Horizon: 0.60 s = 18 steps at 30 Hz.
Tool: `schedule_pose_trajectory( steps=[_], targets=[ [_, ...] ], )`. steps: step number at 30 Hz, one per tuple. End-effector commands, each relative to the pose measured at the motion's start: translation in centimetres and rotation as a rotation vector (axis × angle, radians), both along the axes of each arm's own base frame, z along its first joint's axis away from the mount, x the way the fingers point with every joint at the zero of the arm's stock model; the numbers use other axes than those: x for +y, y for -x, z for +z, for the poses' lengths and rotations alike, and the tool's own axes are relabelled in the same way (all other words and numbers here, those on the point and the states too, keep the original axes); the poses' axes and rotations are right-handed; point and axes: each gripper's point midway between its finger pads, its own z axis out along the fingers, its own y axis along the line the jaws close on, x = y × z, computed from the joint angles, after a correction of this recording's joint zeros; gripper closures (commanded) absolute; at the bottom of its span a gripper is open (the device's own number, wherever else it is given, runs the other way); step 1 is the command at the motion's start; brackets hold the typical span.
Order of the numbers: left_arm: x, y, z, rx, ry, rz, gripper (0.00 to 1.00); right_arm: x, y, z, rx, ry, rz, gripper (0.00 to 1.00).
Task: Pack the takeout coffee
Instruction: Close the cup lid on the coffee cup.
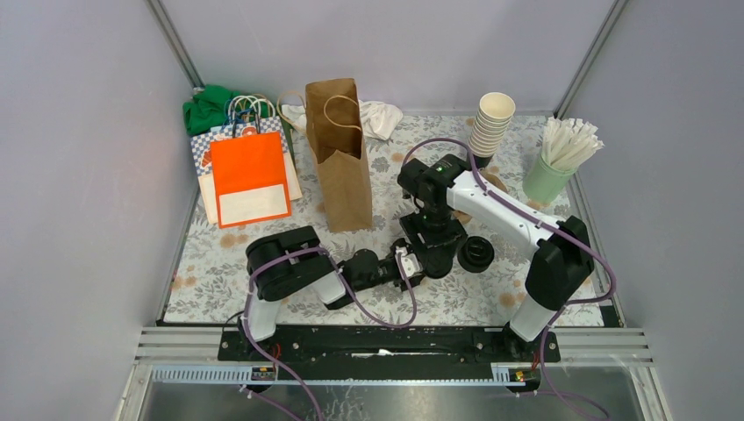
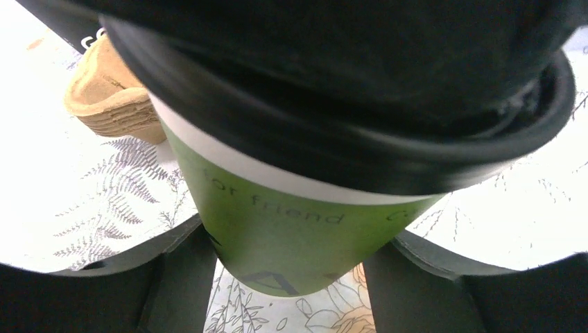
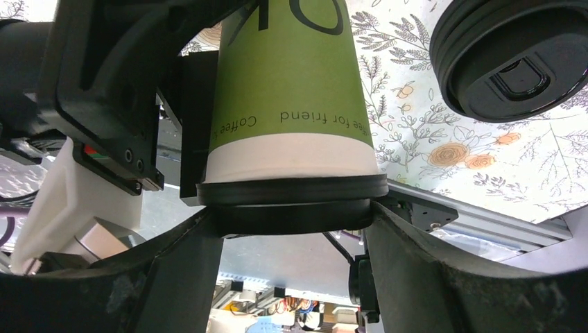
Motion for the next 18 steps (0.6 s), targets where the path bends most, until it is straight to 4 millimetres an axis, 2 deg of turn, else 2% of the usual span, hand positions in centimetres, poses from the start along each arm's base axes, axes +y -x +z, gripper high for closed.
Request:
schedule_pose_trajectory(
  steps=[1,4,7,9,11,18],
  targets=[
    [-0.6,-0.5,2.5,0.018,0.155,0.042,0.35,1.6,-0.4,-0.2,-0.009,-0.047,0.006,0.35],
    [-0.4,-0.2,2.5,0.038,0.174,0.042,0.41,1.8,-0.8,-0.1,-0.024,-0.054,0.006,0.28],
    [-0.1,0.1,2.4,0.061,0.186,0.040,0.41,1.9,-1.4,0.2,-0.059,-0.060,0.002,0.11],
    [0.2,0.4,2.3,0.087,0.199,0.044,0.41,2.1,-1.7,0.5,-0.085,-0.074,0.001,0.04],
    [0.3,0.7,2.0,0.114,0.207,0.041,0.40,2.1,-2.2,0.8,-0.124,-0.083,-0.009,0.01],
    [-0.1,1.6,1.1,0.194,0.218,0.025,0.40,3.1,-3.5,2.9,-0.258,-0.195,-0.025,0.00]
  ],
)
